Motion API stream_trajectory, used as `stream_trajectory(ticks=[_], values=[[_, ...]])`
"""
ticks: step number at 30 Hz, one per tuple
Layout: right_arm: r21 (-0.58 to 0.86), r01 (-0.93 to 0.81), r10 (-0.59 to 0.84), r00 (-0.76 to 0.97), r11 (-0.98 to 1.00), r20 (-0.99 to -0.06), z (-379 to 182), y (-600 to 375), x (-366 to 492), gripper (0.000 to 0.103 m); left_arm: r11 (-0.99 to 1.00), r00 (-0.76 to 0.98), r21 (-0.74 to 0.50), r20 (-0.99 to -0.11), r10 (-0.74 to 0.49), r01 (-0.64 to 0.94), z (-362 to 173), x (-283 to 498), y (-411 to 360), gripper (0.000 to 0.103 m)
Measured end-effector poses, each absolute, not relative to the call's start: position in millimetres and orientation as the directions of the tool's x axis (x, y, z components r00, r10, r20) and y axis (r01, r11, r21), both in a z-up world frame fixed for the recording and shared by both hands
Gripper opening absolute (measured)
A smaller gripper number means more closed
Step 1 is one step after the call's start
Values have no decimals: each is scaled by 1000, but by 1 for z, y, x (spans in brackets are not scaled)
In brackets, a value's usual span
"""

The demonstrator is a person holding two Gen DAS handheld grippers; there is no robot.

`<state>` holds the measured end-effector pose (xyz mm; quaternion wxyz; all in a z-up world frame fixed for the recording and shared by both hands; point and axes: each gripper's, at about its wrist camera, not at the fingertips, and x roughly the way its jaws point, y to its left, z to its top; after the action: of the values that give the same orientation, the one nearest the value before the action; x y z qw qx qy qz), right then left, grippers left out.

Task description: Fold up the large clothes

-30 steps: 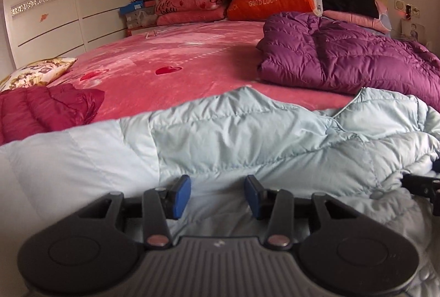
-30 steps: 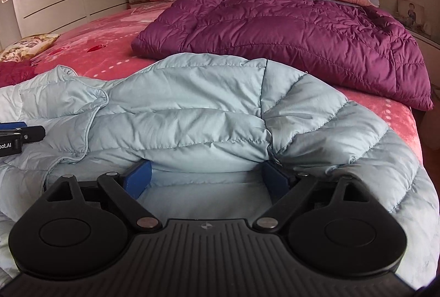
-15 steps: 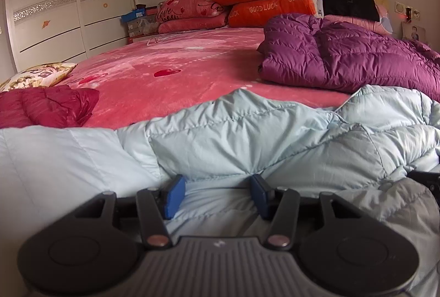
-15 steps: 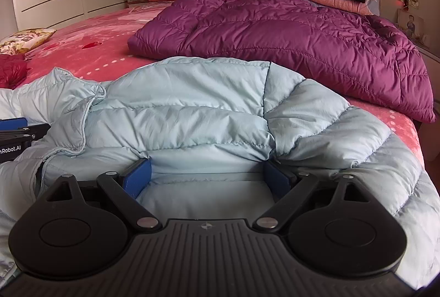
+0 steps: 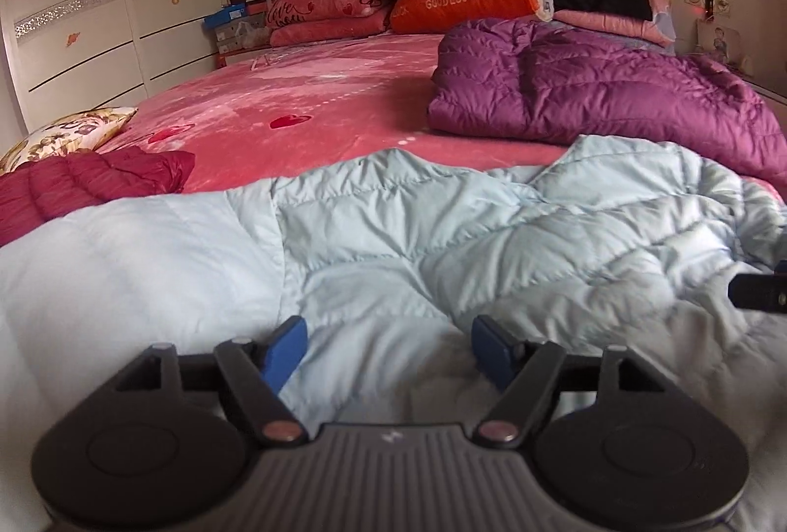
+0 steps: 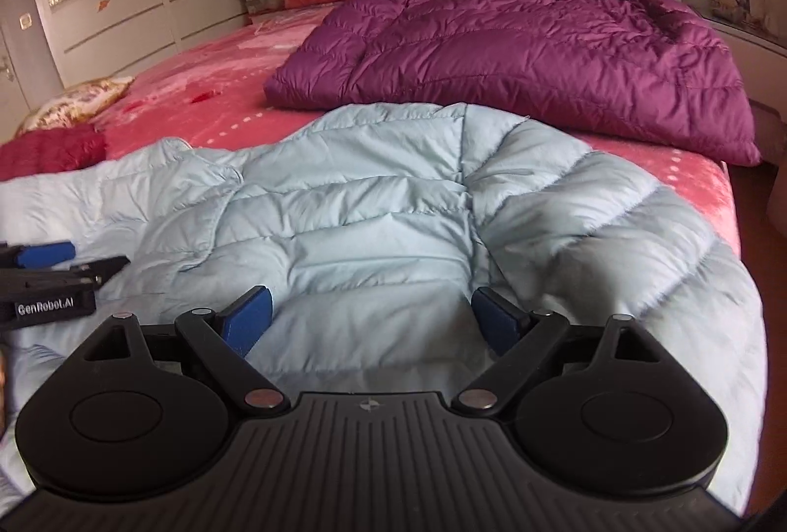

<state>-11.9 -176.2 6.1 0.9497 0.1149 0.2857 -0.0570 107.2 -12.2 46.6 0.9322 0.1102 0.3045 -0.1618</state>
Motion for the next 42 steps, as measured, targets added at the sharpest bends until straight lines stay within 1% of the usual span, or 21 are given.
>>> stream_trajectory(ticks=[5, 11, 14, 19, 22, 25, 29, 33, 37, 42], values=[[247, 245, -88, 854, 937, -513, 18, -196, -61, 103, 920, 744, 55, -609, -276, 387, 58, 72, -12, 74], [375, 413, -213, 856, 830, -472, 25, -241, -131, 103, 901, 722, -3, -597, -349, 433, 72, 30, -24, 74], [437, 477, -255, 842, 763, -475, 21, -264, -165, 103, 886, 712, -25, -584, -389, 463, 84, 10, -31, 74], [544, 567, -285, 807, 618, -517, 7, -300, -214, 103, 855, 701, -53, -549, -456, 515, 106, -24, -45, 74], [604, 589, -289, 801, 537, -525, -5, -312, -240, 103, 836, 686, -72, -535, -493, 544, 114, -45, -51, 75], [691, 579, -249, 813, 433, -526, -20, -323, -261, 103, 818, 670, -77, -534, -517, 570, 119, -66, -58, 77], [809, 536, -161, 844, 240, -512, -52, -329, -280, 103, 792, 640, -77, -543, -543, 606, 122, -90, -64, 77], [875, 483, -69, 875, 31, -480, -82, -322, -284, 103, 767, 622, -55, -550, -557, 639, 125, -111, -70, 78], [895, 413, 6, 908, -168, -418, -113, -309, -285, 103, 753, 610, -44, -557, -564, 656, 129, -126, -71, 78], [859, 323, 10, 938, -396, -348, -147, -298, -277, 103, 753, 606, -36, -570, -556, 657, 132, -133, -72, 78]])
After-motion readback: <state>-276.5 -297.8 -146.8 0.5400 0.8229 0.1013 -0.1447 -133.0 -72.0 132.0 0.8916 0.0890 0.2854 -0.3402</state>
